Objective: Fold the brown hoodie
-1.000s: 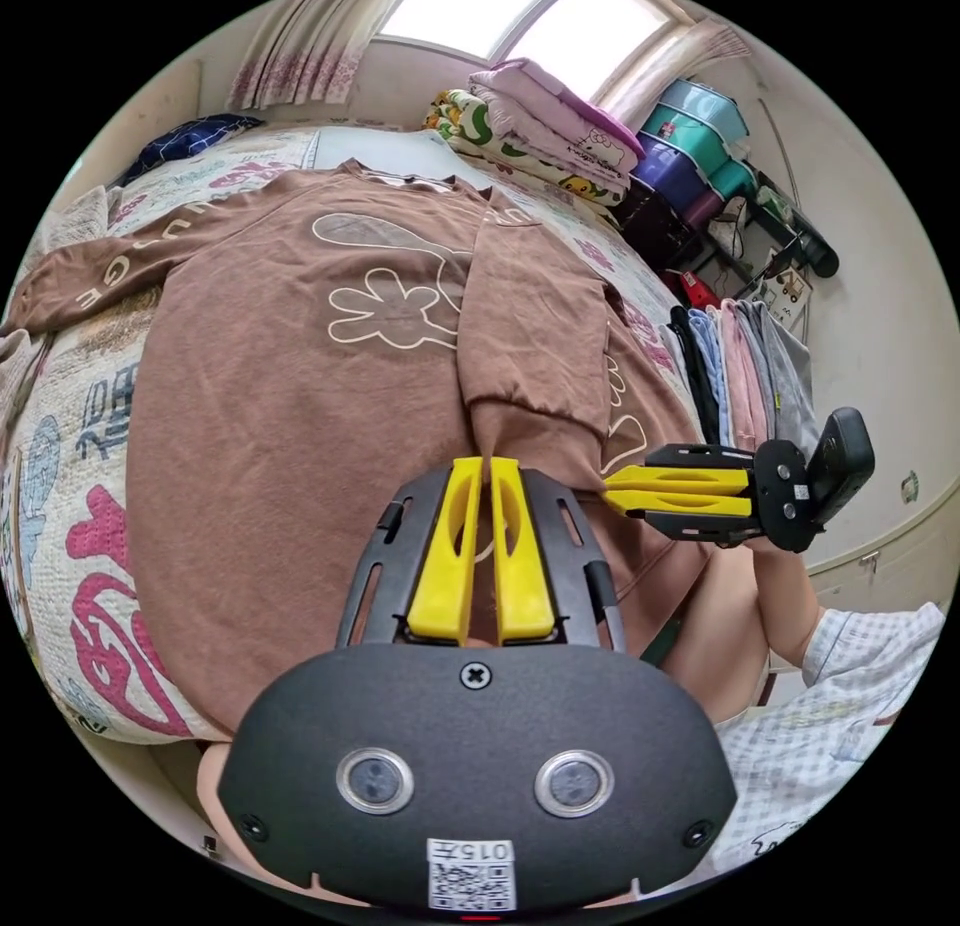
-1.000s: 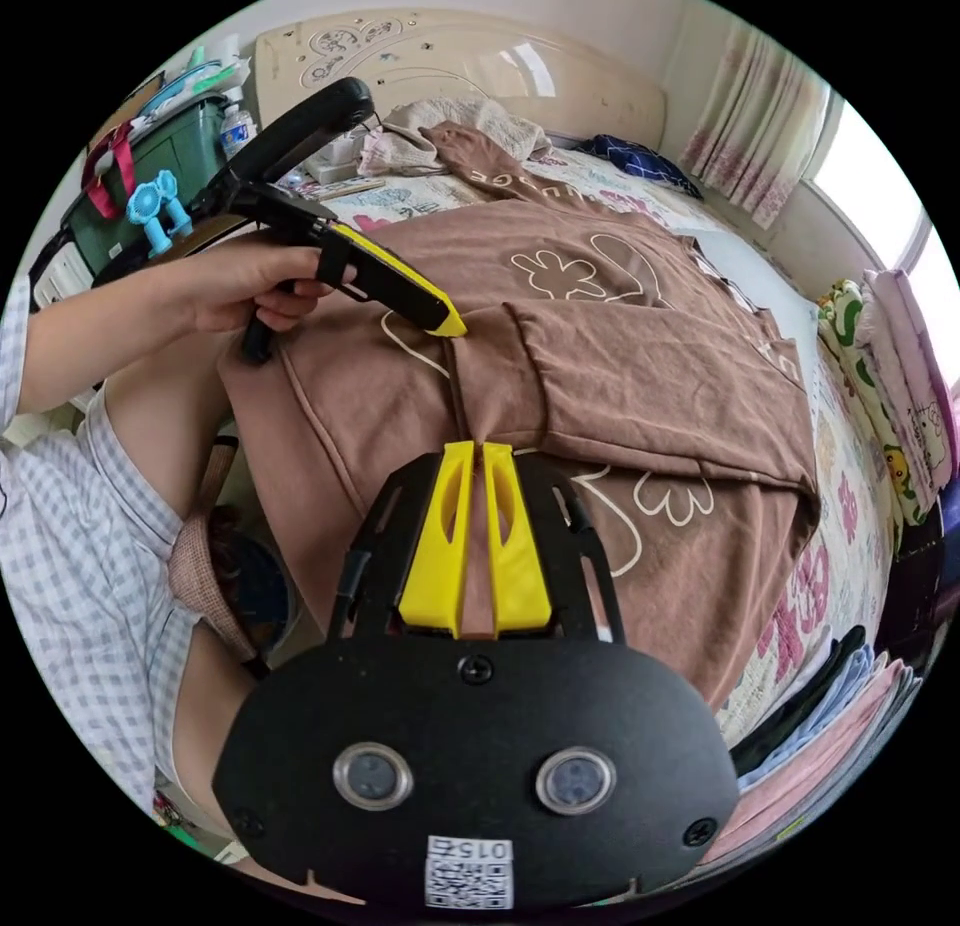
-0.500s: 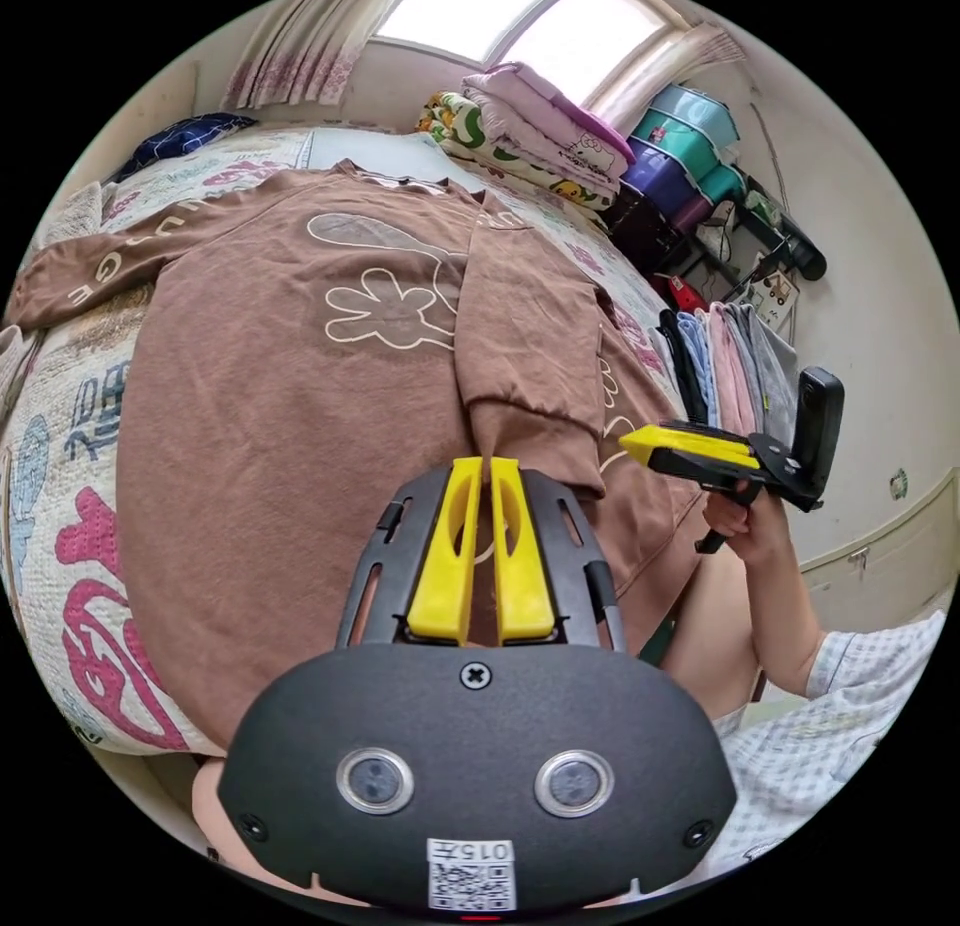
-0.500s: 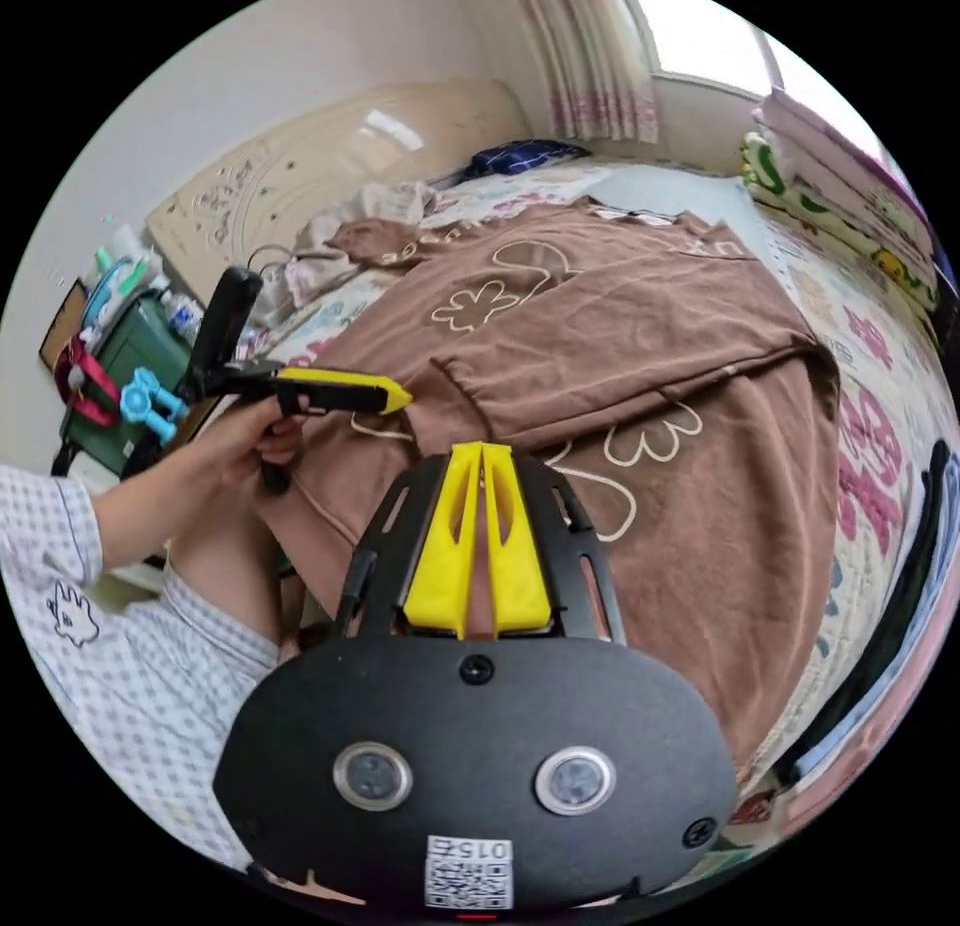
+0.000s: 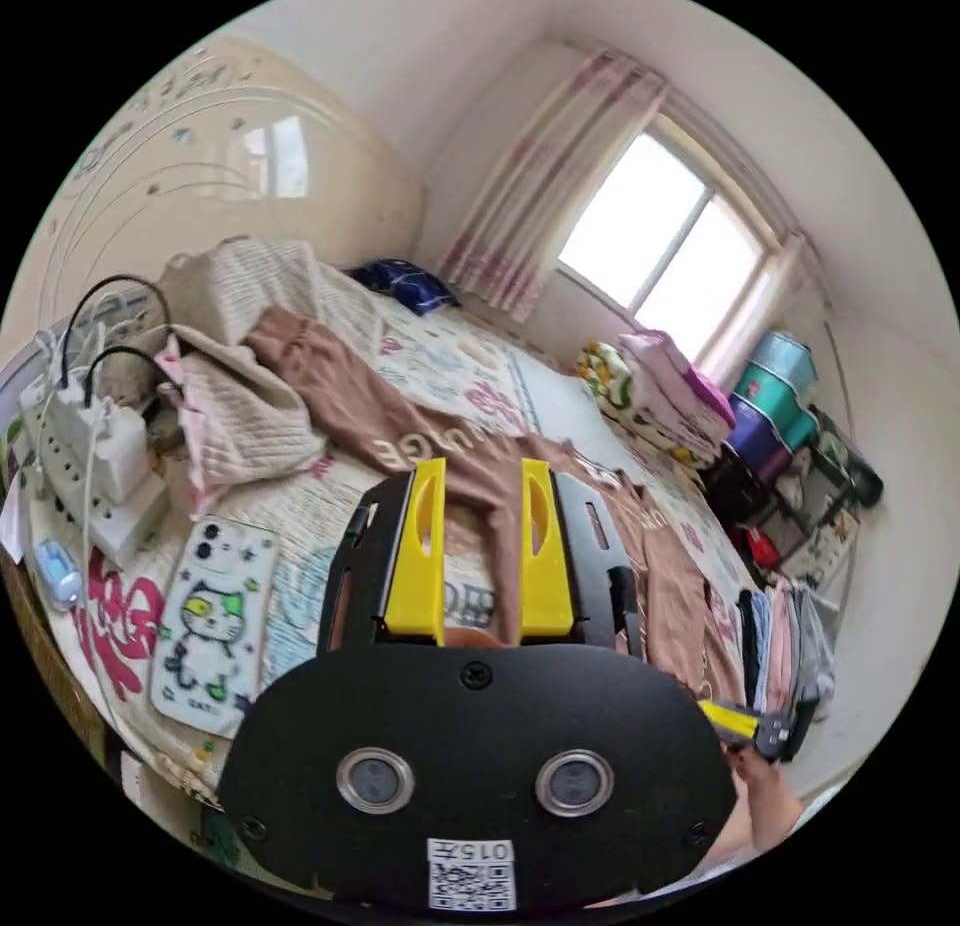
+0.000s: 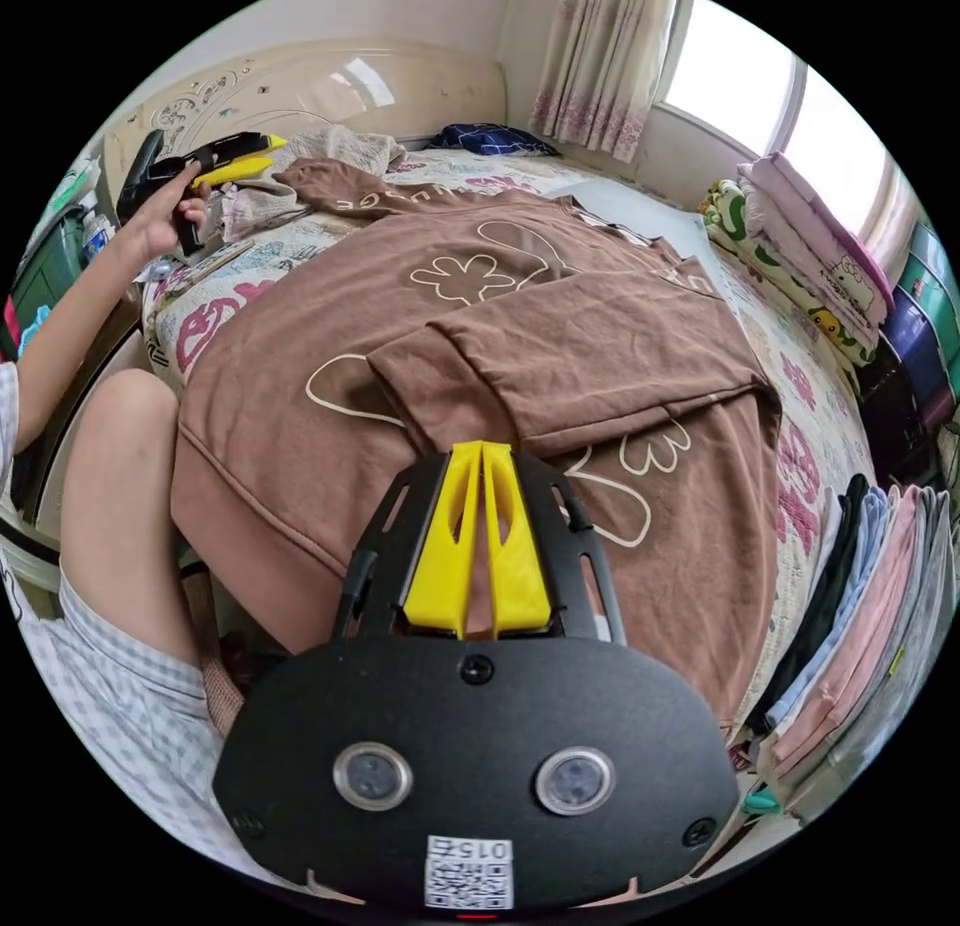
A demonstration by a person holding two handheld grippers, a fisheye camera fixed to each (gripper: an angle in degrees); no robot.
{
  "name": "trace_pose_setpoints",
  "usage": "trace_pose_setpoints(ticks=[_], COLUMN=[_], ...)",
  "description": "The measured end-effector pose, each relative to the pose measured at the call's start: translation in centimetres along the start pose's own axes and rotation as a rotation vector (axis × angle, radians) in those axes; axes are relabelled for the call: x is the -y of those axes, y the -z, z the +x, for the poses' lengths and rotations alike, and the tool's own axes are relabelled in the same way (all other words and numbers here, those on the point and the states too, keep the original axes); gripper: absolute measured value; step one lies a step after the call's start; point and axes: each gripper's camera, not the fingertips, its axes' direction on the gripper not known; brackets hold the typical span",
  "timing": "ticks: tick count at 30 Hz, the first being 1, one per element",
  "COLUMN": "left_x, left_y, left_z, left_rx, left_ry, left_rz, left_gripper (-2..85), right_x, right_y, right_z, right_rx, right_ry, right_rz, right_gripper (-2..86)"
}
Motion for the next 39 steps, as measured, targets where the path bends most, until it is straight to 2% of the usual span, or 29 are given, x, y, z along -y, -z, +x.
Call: trace_pose_setpoints(ticks=[2,5,9,14,19,21,23,24,27,30,33,35,39], left_x=[5.2,10.2,13.0,13.4,15.9,17.2,17.9,17.8,17.4,16.8,14.9,10.9,1.2], left_y=[0.1,-1.4,-4.7,-8.0,-8.5,-9.9,-11.9,-11.8,-9.8,-7.0,-3.7,-0.7,2.0], left_z=[-6.7,-11.9,-15.9,-20.1,-19.0,-18.1,-17.4,-17.0,-14.1,-7.0,4.5,15.1,28.4], left_rx=[0.056,0.168,0.171,0.333,0.349,0.360,0.406,0.409,0.334,0.287,0.196,0.074,-0.198], left_ry=[0.096,0.134,0.208,0.314,0.276,0.226,0.190,0.182,0.118,-0.020,-0.246,-0.431,-0.622], left_rz=[0.018,0.046,0.031,0.037,0.124,0.065,-0.090,-0.097,-0.050,0.013,0.080,0.117,0.054], left_gripper=[11.6,13.3,17.8,18.0,14.5,12.5,7.7,7.0,4.7,4.1,4.0,4.0,4.1], right_x=[0.6,1.0,1.8,3.1,4.5,5.3,6.3,6.5,7.6,9.0,11.1,12.7,14.6], right_y=[-0.6,-0.8,-0.3,1.7,4.7,6.1,8.1,8.7,11.9,15.5,19.6,23.3,31.7], right_z=[-1.7,-3.3,-4.0,-4.6,-4.9,-4.8,-4.5,-4.4,-4.3,-3.9,-2.8,-1.0,3.7], right_rx=[-0.031,-0.056,-0.037,-0.012,0.002,0.009,0.023,0.026,0.022,0.015,0.026,0.057,0.176], right_ry=[-0.007,-0.001,0.001,0.007,0.018,0.025,0.019,0.015,0.006,0.003,-0.015,-0.048,-0.233], right_rz=[-0.009,-0.014,-0.029,-0.041,-0.044,-0.047,-0.045,-0.043,-0.026,-0.015,-0.024,-0.022,0.030], right_gripper=[-0.5,-0.6,-0.7,-0.9,-1.0,-1.0,-1.0,-1.0,-1.0,-0.9,-0.8,-0.4,3.7])
